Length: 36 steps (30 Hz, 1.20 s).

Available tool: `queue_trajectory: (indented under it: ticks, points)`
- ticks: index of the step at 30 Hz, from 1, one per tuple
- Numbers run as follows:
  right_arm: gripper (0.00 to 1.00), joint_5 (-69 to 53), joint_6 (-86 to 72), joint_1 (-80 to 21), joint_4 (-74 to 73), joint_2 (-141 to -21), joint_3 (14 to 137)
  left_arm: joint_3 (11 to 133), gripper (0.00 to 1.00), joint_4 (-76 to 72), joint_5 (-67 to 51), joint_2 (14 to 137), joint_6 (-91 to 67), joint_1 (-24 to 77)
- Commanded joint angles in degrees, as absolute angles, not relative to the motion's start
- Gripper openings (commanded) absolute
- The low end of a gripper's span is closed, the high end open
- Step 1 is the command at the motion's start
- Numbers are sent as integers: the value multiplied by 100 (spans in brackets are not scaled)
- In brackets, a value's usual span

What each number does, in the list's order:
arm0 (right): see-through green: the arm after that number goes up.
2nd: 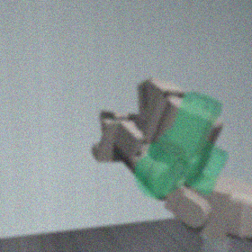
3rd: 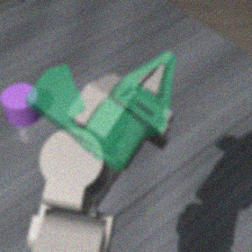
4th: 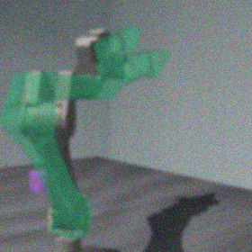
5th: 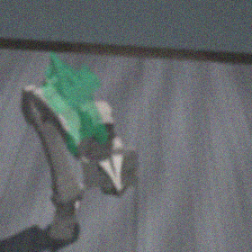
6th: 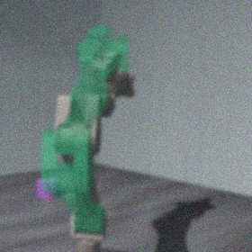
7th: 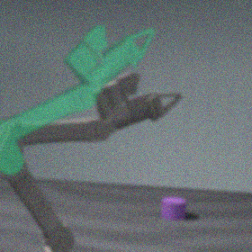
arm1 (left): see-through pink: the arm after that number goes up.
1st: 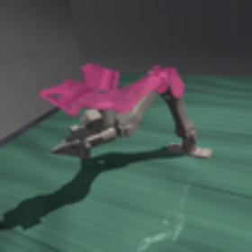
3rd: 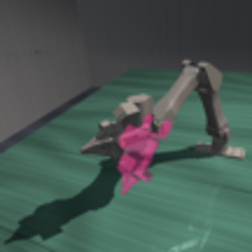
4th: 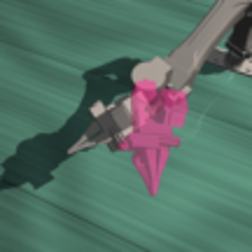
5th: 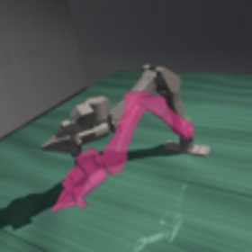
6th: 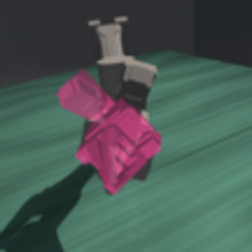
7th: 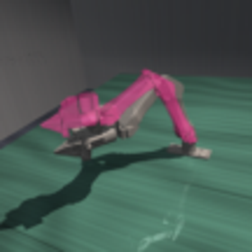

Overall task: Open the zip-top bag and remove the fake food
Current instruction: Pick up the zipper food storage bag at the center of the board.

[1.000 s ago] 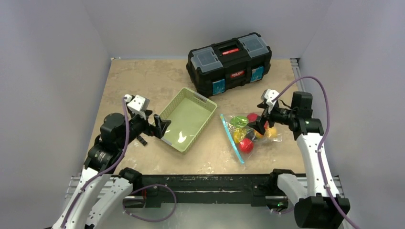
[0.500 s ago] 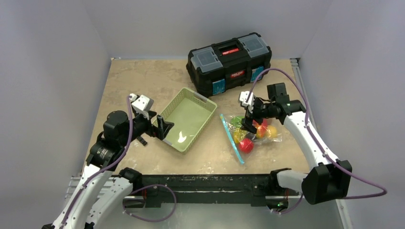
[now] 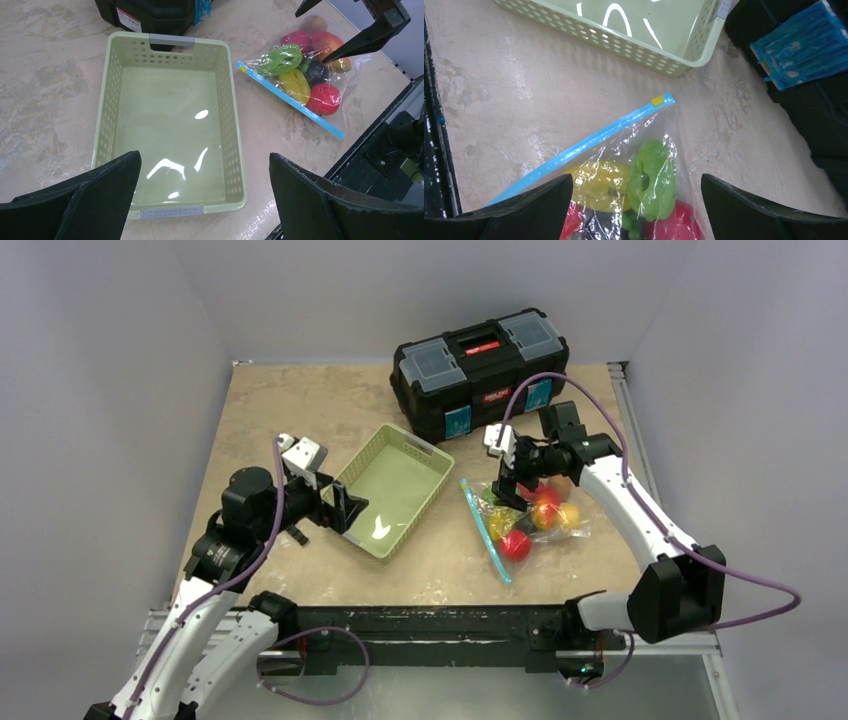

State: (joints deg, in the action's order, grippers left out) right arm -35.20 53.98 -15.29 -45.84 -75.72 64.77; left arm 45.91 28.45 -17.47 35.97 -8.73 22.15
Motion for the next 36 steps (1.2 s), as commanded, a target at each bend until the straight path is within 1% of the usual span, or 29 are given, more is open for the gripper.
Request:
queue_trajectory:
  ticks: [1,6,10,16,23,26,30,36]
  points:
    - [99,-3379,5199,-1784,-4501,-7892,6651,4852,100,2742,-1907,3581,-748,2180]
    - [99,-2681,4514,-2161,-3661,-8293,6493,4852,100,2750,-1925,3595,-747,2180]
    - [99,-2305,4317,-2433,-3326,-8580,6517,4852,100,2760,-1932,3603,-739,2180]
    - [99,-1878,3911,-2592,-3326,-9421,7165,4861,100,2767,-1984,3656,-732,2177]
    - [97,-2122,3633,-2590,-3124,-9490,6992,4861,100,2777,-2014,3668,-721,2175]
    - [93,-1930,3452,-2601,-3052,-9642,7061,4869,100,2786,-2047,3678,-721,2172]
    - [93,-1862,3400,-2597,-2961,-9595,7014,4869,100,2784,-2056,3691,-719,2169]
    - [89,-1386,3183,-2592,-2906,-9795,7074,4870,100,2786,-2121,3715,-716,2170]
